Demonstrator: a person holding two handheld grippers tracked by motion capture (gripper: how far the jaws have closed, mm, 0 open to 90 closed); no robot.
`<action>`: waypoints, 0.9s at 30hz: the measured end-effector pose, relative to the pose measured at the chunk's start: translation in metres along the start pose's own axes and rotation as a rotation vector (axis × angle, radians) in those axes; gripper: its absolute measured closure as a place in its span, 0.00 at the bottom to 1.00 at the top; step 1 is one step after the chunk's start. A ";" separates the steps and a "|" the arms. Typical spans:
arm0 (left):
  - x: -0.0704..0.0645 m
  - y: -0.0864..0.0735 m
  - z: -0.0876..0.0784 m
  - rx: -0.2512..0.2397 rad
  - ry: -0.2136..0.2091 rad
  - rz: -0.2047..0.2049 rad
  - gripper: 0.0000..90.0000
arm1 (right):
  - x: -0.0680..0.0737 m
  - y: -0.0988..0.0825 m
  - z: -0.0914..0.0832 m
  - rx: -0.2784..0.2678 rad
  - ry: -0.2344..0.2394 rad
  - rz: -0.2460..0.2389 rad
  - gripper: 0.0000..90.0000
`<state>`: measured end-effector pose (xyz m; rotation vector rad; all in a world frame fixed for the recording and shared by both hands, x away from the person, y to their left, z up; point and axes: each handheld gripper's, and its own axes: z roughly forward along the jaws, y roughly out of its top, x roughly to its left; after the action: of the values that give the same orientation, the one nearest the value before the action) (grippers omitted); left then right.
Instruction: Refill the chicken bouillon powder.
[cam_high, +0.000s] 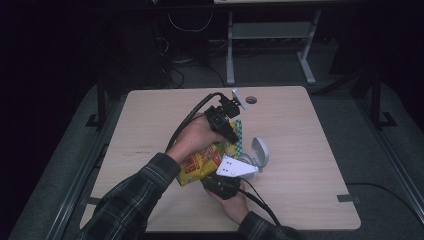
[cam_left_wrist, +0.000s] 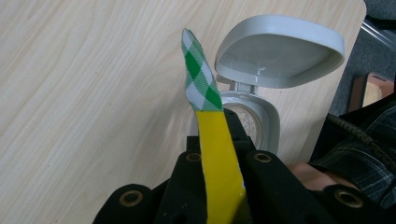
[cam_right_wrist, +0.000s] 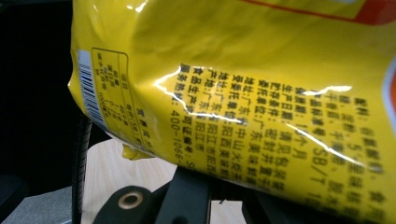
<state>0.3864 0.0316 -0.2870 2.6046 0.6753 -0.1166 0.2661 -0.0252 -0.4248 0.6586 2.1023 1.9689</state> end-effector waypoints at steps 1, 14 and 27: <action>0.000 0.000 0.000 0.000 0.000 0.001 1.00 | 0.000 0.000 0.000 0.000 0.000 0.000 1.00; 0.000 0.001 0.001 0.005 0.001 -0.002 1.00 | 0.000 0.000 0.000 0.000 -0.001 0.005 1.00; 0.000 0.002 0.001 0.018 0.001 0.002 1.00 | 0.000 0.000 -0.001 -0.003 0.003 0.011 1.00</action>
<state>0.3873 0.0299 -0.2873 2.6226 0.6753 -0.1219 0.2661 -0.0258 -0.4249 0.6685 2.1022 1.9793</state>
